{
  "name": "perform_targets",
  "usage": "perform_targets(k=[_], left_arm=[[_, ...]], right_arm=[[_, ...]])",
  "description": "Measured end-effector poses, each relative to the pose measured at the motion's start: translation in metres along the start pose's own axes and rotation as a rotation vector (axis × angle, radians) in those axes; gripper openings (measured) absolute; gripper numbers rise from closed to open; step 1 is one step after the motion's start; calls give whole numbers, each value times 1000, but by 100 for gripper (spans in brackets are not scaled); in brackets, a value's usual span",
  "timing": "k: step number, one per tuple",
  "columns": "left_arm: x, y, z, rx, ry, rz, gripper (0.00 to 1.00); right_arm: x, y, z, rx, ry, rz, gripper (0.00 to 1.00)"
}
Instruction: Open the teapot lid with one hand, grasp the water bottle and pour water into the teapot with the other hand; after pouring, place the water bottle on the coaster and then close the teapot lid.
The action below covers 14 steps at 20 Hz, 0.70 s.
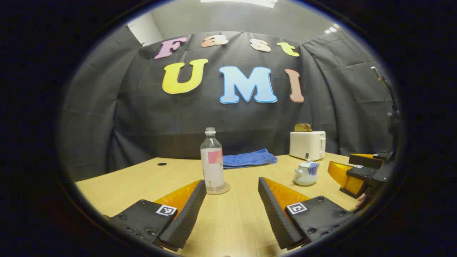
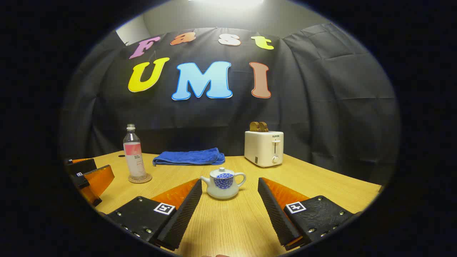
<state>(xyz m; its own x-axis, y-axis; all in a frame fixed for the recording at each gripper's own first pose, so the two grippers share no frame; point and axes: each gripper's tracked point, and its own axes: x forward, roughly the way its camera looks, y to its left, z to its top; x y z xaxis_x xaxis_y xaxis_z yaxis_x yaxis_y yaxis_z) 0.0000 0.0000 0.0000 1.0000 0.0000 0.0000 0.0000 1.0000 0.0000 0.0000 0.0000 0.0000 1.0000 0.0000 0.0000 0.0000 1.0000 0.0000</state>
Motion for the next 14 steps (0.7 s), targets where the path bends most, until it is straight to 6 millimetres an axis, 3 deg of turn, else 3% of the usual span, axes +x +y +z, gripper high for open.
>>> perform_targets(k=[5, 8, 14], left_arm=[[-1, -36, 2, -7, -10, -222, 100], [-3, -53, 3, -9, -14, -336, 100], [-4, -59, 3, -9, -19, -393, 100]], right_arm=[[0, -1, 0, 1, -2, -7, 97], [1, -24, -1, 7, 3, -146, 97], [-8, -55, -1, 15, 6, -380, 97]])
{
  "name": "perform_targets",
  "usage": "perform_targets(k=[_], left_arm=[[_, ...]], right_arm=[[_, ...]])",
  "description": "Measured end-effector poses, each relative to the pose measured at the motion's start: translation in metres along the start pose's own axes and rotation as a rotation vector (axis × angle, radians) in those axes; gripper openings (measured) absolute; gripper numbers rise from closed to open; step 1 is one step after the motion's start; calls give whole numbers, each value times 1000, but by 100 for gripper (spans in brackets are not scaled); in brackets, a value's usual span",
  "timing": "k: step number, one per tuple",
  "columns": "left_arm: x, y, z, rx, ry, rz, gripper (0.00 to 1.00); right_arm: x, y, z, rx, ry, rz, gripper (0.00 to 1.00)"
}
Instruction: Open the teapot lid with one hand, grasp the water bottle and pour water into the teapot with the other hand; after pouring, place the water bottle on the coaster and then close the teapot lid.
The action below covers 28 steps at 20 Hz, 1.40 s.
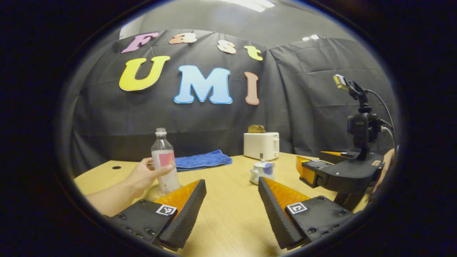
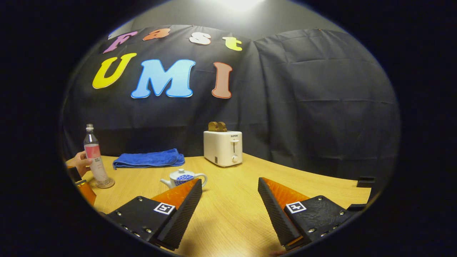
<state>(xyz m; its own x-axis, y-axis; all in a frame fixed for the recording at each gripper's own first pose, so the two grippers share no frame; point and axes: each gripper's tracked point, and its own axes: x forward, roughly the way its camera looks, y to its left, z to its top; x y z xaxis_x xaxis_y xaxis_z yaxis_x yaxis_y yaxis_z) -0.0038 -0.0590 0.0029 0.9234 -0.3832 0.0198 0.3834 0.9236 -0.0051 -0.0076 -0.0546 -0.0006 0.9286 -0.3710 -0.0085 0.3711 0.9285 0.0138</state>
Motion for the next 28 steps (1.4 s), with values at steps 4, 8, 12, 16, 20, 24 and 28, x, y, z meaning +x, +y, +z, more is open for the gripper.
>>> perform_targets(k=[4, 8, 12, 16, 20, 24, 28], left_arm=[[2, 2, 0, 1, 1, -1, 100], [1, 3, 0, 0, 0, -2, 100], [1, 3, 0, 0, 1, -2, 100], [1, 3, -1, 0, 2, -2, 100], [1, 3, 0, 0, 2, -1, 100], [2, 2, 0, 0, 1, -1, 100], [1, 1, 0, 0, 0, -1, 100]], right_arm=[[0, 0, -1, 2, 0, -10, 97], [0, 0, -1, 3, 0, -10, 97], [-1, 0, -1, 3, 1, -10, 97], [-1, -1, 0, 3, 2, -10, 97], [-1, -1, 0, 3, -2, -10, 97], [0, -5, 0, 5, 1, -44, 97], [-2, -7, 0, 6, 1, -59, 97]])
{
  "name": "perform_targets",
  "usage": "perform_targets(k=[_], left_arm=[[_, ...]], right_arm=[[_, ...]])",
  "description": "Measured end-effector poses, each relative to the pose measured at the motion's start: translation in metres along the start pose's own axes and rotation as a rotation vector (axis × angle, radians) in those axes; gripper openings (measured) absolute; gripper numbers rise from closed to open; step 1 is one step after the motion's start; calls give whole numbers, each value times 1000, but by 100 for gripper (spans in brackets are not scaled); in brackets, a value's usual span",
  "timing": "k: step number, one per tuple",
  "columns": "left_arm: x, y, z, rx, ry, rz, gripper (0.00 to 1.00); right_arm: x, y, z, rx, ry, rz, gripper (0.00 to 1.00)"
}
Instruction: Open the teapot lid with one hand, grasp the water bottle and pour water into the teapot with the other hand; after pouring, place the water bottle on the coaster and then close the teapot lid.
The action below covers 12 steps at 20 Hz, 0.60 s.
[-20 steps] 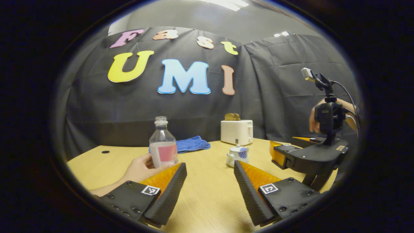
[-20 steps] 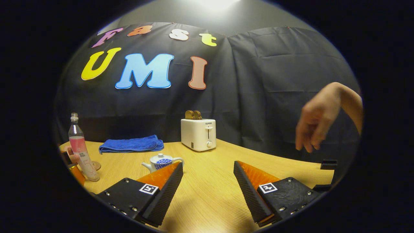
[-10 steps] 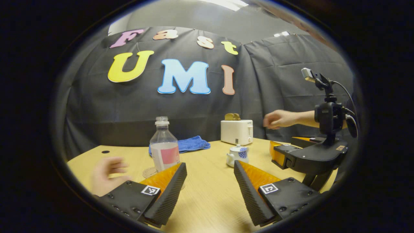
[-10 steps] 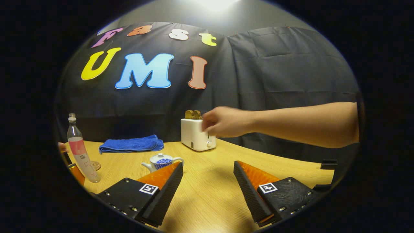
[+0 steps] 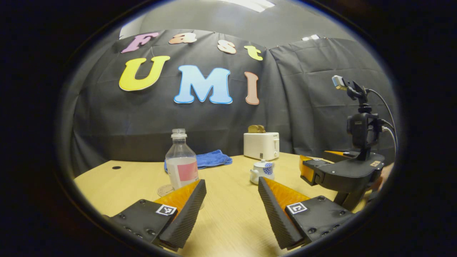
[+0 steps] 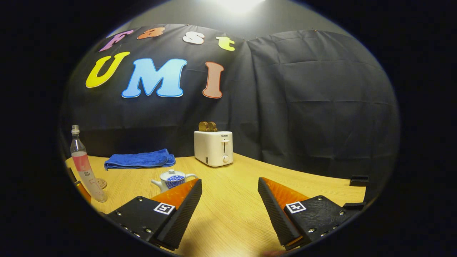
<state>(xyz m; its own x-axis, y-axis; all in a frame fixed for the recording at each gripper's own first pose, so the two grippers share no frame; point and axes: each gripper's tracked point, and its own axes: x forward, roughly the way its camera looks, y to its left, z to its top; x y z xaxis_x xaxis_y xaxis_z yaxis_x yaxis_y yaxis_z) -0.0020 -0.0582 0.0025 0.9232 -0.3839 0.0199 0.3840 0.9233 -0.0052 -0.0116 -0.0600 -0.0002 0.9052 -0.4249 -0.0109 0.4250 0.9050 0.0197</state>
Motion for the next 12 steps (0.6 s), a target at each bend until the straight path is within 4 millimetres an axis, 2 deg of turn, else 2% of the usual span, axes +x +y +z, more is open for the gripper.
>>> perform_targets(k=[3, 5, 6, 9, 11, 12], left_arm=[[4, -11, -1, -9, 2, -45, 100], [4, -2, 3, -2, -3, -14, 100], [6, 0, 2, 3, -3, 16, 100], [2, 26, 2, 3, -1, 158, 100], [-1, 41, 4, 5, -6, 242, 100], [2, 42, 4, -2, -8, 255, 100]], right_arm=[[1, -1, 1, -1, -1, 3, 97], [-2, 1, -1, 1, 1, 5, 97], [-1, 10, 2, -3, -5, 66, 97], [1, 32, 2, -7, -9, 208, 97], [0, 54, -1, 1, 23, 307, 97], [1, 61, 2, -24, 17, 341, 97]])
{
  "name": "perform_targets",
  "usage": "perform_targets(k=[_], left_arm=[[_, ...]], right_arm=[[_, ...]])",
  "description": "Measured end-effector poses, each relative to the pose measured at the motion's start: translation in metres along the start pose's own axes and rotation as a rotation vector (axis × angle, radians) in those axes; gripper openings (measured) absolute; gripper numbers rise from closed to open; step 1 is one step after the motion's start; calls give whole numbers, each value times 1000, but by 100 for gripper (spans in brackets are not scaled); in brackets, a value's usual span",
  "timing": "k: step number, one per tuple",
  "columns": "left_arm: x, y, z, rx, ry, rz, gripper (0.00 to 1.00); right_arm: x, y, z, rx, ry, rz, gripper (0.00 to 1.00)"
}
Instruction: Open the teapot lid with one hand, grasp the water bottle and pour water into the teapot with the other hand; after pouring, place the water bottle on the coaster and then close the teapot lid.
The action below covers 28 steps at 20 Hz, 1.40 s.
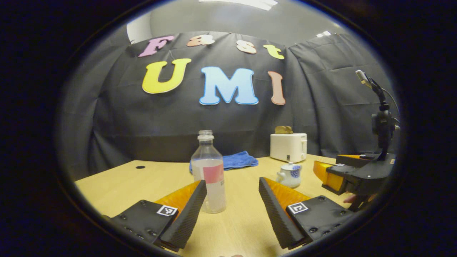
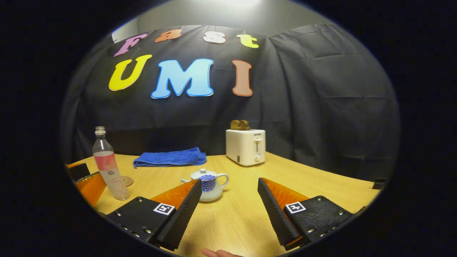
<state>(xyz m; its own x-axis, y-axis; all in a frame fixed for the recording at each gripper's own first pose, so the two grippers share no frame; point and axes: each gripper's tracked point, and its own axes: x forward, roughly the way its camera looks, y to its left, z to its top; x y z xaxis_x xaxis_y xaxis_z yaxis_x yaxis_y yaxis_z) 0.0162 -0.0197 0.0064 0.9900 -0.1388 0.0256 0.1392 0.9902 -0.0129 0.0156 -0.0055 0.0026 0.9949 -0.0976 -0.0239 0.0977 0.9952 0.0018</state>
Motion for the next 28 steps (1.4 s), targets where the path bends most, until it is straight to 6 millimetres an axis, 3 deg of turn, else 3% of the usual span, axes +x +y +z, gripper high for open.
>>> perform_targets(k=[3, 7, 10, 11, 13, 15, 19, 20, 21, 23, 26, 27, 28], left_arm=[[10, 1, 9, 8, 2, 14, 100], [16, 6, 30, 25, -30, 47, 100], [26, 15, 35, 24, -23, 65, 100], [28, 20, 35, 21, -17, 76, 100], [32, 30, 39, 6, -16, 93, 100], [33, 40, 43, -3, -21, 114, 100], [42, 42, 27, -6, 21, 117, 100], [43, 42, 27, -13, 24, 114, 100], [43, 43, 28, -12, 21, 118, 100], [46, 45, 28, -4, 20, 120, 100], [49, 40, 21, -3, 34, 111, 100], [49, 40, 19, -4, 41, 111, 100], [51, 41, 17, -4, 47, 112, 100]], right_arm=[[15, 8, 9, -127, -13, 48, 97], [41, 11, 11, -68, 23, 78, 97], [59, 17, 13, -73, 36, 89, 88], [65, 18, 13, -81, 41, 94, 82], [85, 24, 3, -89, 57, 107, 78], [83, 27, 3, -94, 77, 116, 58], [97, 31, -6, -91, 120, 112, 57], [100, 31, -6, -75, 122, 113, 36], [102, 31, -5, -72, 124, 111, 29], [105, 33, -5, -93, 126, 109, 29], [106, 37, -2, -125, 113, 125, 29], [73, 36, 19, -136, 132, 92, 18], [107, 34, -6, -142, 130, 95, 8]])
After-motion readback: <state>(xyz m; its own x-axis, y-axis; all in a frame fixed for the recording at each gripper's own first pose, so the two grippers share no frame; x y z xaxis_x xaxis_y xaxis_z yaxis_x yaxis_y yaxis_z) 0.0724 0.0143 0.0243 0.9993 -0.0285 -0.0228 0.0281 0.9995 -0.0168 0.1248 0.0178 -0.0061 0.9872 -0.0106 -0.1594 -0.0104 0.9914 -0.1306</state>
